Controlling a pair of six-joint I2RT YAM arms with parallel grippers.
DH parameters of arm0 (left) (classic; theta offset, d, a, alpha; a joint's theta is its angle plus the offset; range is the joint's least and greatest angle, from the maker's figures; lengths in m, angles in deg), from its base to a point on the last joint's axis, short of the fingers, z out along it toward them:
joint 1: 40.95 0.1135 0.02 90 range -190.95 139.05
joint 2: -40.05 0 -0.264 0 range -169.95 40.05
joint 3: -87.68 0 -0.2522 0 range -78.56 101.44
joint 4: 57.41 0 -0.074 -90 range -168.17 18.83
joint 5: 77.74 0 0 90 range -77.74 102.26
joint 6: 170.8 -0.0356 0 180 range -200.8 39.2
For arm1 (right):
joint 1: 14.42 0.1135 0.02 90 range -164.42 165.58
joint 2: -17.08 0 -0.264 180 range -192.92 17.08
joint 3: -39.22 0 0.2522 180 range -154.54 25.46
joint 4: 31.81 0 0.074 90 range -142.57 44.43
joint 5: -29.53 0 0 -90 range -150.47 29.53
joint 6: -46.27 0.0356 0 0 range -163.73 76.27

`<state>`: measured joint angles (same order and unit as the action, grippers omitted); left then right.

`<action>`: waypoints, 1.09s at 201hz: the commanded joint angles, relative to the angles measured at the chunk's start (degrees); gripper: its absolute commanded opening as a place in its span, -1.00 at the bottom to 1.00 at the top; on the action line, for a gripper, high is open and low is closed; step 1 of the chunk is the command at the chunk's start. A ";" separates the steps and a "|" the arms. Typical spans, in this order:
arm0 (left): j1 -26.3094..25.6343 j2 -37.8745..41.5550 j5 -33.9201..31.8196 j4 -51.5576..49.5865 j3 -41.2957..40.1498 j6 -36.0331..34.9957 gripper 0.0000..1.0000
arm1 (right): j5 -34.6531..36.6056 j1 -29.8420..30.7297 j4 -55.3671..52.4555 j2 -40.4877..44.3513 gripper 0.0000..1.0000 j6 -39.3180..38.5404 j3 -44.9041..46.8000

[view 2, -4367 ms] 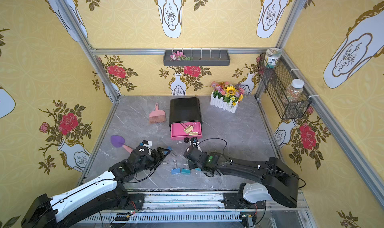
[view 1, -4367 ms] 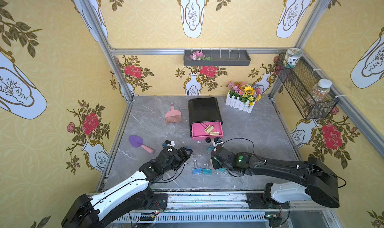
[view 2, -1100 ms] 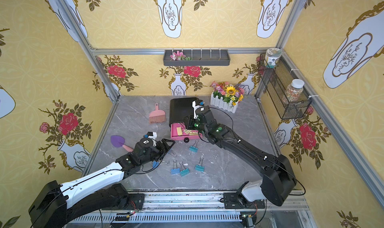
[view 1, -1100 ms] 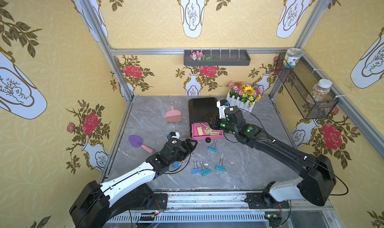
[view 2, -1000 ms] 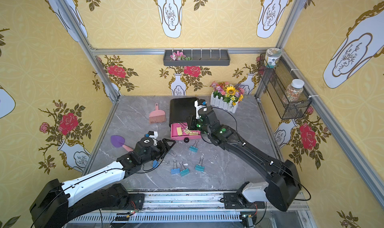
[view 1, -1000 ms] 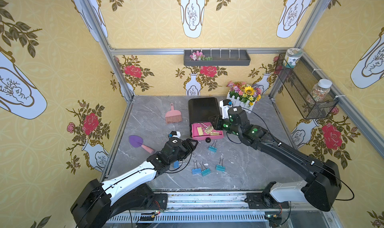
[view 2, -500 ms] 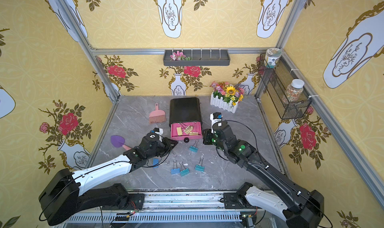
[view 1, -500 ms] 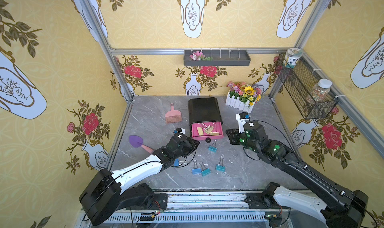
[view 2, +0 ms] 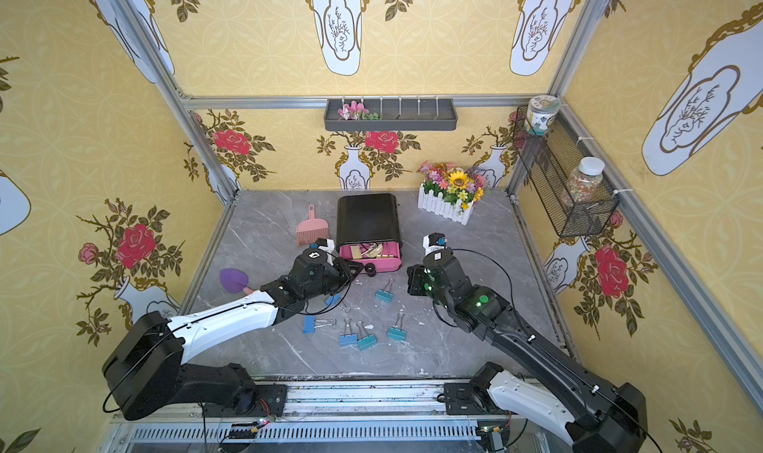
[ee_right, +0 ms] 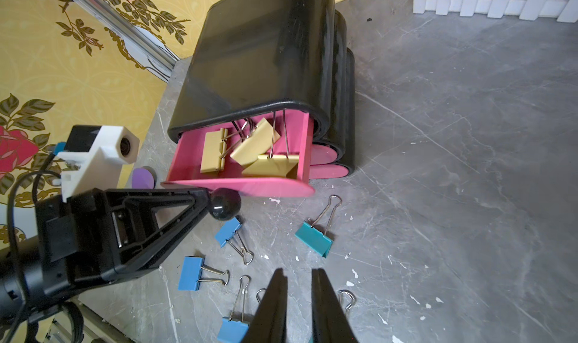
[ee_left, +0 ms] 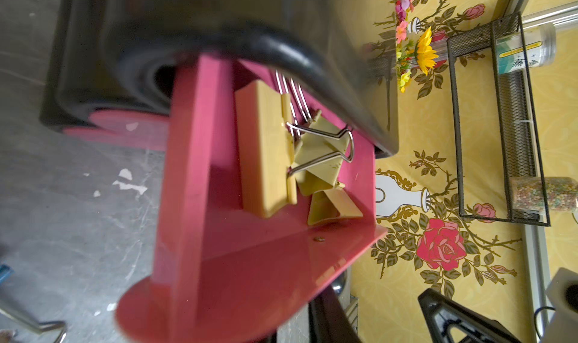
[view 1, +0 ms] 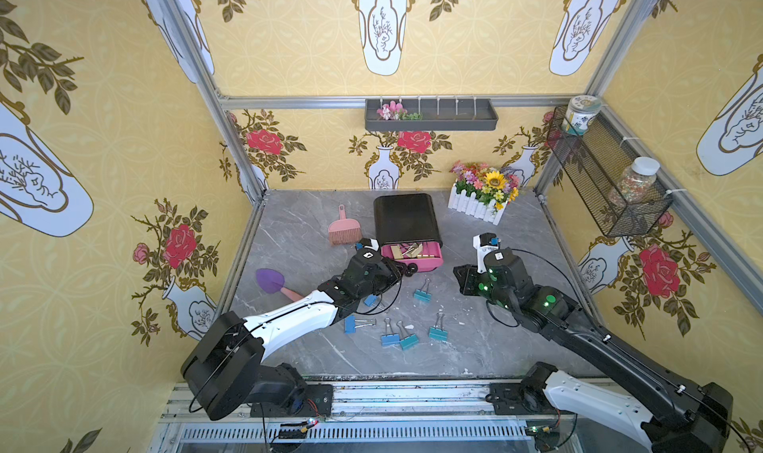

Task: Put the binder clips in the drawer according to color
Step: Close the drawer in the storage box.

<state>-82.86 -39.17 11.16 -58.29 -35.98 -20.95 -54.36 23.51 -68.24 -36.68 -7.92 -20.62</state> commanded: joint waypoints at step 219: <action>0.96 -0.09 -0.08 7.07 -1.48 -1.58 -0.09 | -1.60 0.73 6.60 -2.87 -0.41 5.08 9.98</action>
<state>-80.34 -42.56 14.31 -51.03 -34.34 -22.65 -55.34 24.08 -67.37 -38.40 -3.63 -11.40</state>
